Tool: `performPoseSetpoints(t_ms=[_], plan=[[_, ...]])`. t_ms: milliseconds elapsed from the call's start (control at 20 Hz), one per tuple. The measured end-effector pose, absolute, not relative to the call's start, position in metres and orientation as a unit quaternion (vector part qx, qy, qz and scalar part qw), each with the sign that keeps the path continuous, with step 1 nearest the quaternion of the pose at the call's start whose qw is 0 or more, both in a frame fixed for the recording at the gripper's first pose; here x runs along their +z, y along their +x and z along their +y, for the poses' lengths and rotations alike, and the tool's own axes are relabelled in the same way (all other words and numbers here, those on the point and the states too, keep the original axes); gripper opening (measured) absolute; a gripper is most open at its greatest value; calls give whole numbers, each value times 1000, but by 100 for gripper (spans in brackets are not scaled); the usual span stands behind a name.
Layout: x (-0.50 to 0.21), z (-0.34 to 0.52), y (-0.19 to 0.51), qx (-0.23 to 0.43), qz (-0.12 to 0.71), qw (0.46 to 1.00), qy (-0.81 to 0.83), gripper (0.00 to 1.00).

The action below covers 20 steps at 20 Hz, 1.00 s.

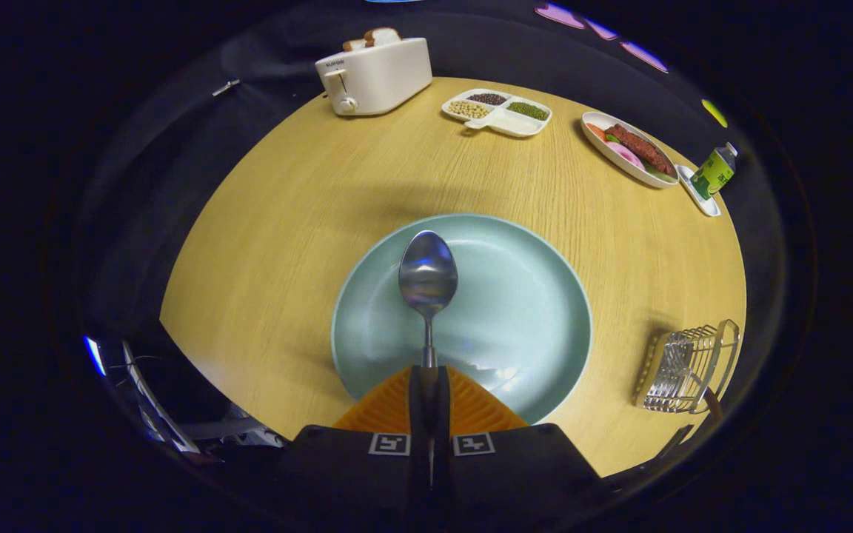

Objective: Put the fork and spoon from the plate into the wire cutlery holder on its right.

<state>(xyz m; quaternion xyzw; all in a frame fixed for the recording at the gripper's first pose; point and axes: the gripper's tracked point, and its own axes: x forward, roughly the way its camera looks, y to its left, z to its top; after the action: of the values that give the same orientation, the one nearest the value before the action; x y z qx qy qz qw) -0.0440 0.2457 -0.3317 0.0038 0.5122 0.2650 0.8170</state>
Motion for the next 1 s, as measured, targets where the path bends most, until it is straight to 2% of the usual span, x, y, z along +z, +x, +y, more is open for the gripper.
performPoseSetpoints(t_ms=[250,550,650,1000], plan=[[-267,164,-37,285,513,810,-9,6],[-228,44,-24,268,567,776,-66,6],[-229,13,-24,269,600,747,-101,6],[-272,-56,-43,252,740,591,-201,6]])
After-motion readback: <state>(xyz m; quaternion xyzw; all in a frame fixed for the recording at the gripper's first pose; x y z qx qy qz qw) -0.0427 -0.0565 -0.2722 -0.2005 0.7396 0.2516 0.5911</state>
